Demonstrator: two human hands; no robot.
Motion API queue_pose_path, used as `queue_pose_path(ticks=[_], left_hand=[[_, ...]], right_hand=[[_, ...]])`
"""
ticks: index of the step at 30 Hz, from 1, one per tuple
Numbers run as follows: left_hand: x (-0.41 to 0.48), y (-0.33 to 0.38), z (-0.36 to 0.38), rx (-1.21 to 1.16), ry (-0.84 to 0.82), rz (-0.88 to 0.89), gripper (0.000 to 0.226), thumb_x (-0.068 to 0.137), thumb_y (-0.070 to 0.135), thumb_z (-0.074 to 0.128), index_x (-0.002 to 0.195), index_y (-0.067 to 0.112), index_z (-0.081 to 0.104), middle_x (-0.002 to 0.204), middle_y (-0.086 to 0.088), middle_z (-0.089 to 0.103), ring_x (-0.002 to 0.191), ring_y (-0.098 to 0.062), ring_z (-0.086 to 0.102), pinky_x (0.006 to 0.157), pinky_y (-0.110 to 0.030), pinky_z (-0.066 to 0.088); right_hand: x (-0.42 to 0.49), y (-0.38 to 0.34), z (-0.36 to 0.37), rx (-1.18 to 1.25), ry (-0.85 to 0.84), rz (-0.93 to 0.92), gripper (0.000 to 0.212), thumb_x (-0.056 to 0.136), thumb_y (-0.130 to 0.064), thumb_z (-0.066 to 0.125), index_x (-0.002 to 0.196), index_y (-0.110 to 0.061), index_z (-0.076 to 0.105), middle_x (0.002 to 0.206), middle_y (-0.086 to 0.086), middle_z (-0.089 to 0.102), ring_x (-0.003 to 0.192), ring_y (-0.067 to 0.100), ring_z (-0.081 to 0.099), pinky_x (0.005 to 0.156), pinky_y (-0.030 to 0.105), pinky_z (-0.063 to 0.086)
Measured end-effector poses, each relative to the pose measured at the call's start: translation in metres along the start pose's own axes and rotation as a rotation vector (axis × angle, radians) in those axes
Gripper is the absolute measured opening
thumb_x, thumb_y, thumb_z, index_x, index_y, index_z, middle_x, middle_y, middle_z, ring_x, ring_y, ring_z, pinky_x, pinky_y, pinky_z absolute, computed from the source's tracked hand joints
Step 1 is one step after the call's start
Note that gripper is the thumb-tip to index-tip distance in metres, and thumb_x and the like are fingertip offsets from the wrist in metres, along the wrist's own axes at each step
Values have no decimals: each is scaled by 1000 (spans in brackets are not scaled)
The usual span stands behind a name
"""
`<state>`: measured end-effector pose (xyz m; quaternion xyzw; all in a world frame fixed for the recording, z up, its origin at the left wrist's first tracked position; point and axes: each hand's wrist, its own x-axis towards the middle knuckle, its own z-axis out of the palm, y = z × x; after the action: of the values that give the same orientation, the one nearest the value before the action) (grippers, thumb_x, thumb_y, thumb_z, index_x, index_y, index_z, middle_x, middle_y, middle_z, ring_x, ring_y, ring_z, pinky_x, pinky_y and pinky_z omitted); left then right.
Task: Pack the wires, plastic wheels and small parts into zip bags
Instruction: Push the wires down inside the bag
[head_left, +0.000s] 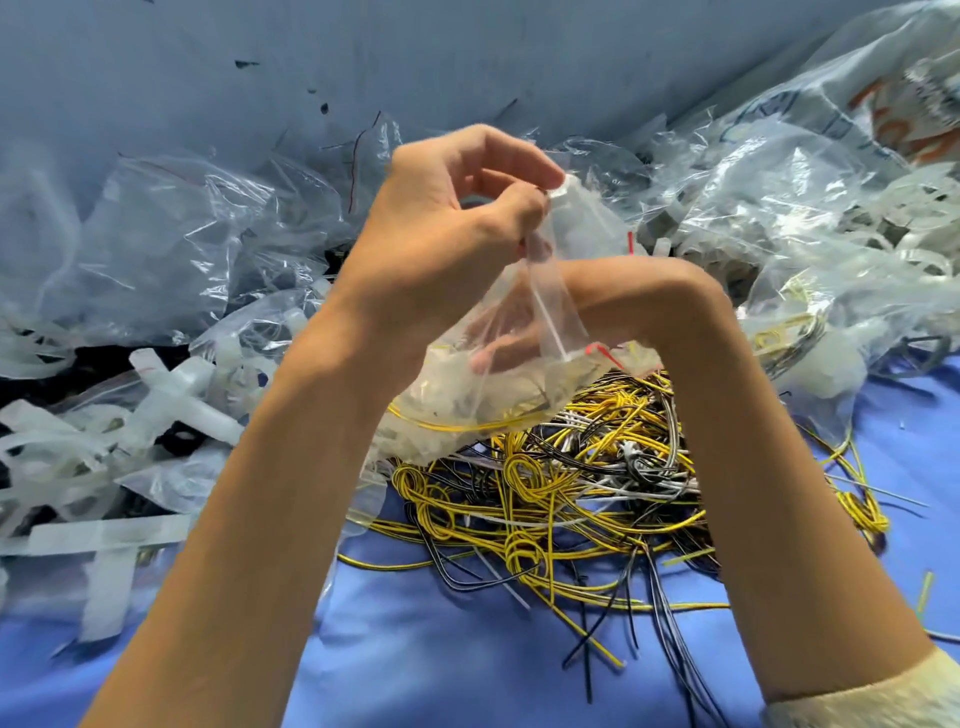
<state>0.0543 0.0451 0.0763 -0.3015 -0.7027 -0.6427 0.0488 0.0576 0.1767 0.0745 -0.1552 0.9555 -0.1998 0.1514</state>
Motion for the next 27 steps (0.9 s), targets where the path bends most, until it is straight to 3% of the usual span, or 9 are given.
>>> queue_pose_path(ticks=[4, 7, 12, 14, 16, 18, 21, 24, 27], left_hand=[[6, -5, -4, 71, 89, 11, 30, 87, 0, 52, 75, 24, 66, 70, 6, 60, 58, -4, 56, 62, -16, 44], [7, -10, -9, 184, 191, 21, 30, 86, 4, 50, 75, 27, 67, 63, 12, 59, 52, 1, 51, 52, -10, 38], [10, -19, -17, 492, 291, 38, 32, 86, 8, 46, 81, 33, 66, 74, 10, 58, 54, 4, 47, 59, -16, 36], [9, -18, -14, 585, 222, 49, 34, 87, 8, 46, 84, 36, 65, 87, 2, 52, 62, 0, 46, 66, -18, 37], [6, -16, -11, 627, 52, 63, 26, 87, 16, 50, 87, 39, 64, 99, 1, 48, 74, -1, 48, 74, -15, 40], [2, -11, -9, 669, -194, 49, 16, 82, 42, 53, 93, 41, 64, 114, 3, 46, 95, 1, 50, 83, -9, 36], [-6, -12, -7, 856, -500, 18, 49, 66, 75, 47, 101, 44, 63, 140, 4, 35, 127, -9, 37, 102, -23, 29], [-9, -16, -1, 1066, -517, 21, 56, 59, 83, 52, 92, 38, 60, 139, 3, 38, 126, -16, 37, 108, -40, 34], [-5, -22, 2, 1180, -445, 39, 34, 70, 60, 68, 71, 32, 48, 124, 4, 46, 120, -19, 40, 101, -44, 38]], right_hand=[[-11, 8, -8, 34, 268, -61, 29, 88, -35, 62, 95, -9, 73, 85, 8, 72, 72, 18, 62, 72, 31, 52], [-23, 19, -20, 122, 440, -130, 12, 88, -15, 65, 91, -22, 74, 83, 0, 74, 74, 7, 70, 73, 23, 57], [-32, 42, -31, -98, 621, -84, 67, 74, 18, 49, 90, -44, 71, 118, -21, 64, 95, -23, 51, 84, 6, 43], [-27, 48, -27, -158, 545, -42, 67, 74, 20, 55, 99, -40, 70, 136, -17, 53, 103, -28, 40, 96, 5, 35], [-21, 53, -22, -144, 489, -38, 44, 77, 3, 71, 104, -32, 72, 142, -8, 49, 121, -5, 46, 106, 22, 37], [-15, 55, -18, -85, 477, -41, 25, 77, -14, 76, 98, -27, 74, 127, -2, 63, 113, 12, 58, 99, 33, 46], [-14, 58, -17, -22, 475, -24, 13, 78, -25, 75, 91, -27, 75, 87, -5, 72, 82, 11, 65, 75, 25, 50], [-16, 61, -17, -9, 468, 3, 14, 80, -32, 72, 90, -23, 76, 67, -17, 65, 61, -2, 54, 56, 17, 40], [-19, 63, -18, 12, 409, 23, 17, 82, -37, 69, 88, -23, 75, 67, -15, 67, 64, 2, 59, 61, 21, 43]])
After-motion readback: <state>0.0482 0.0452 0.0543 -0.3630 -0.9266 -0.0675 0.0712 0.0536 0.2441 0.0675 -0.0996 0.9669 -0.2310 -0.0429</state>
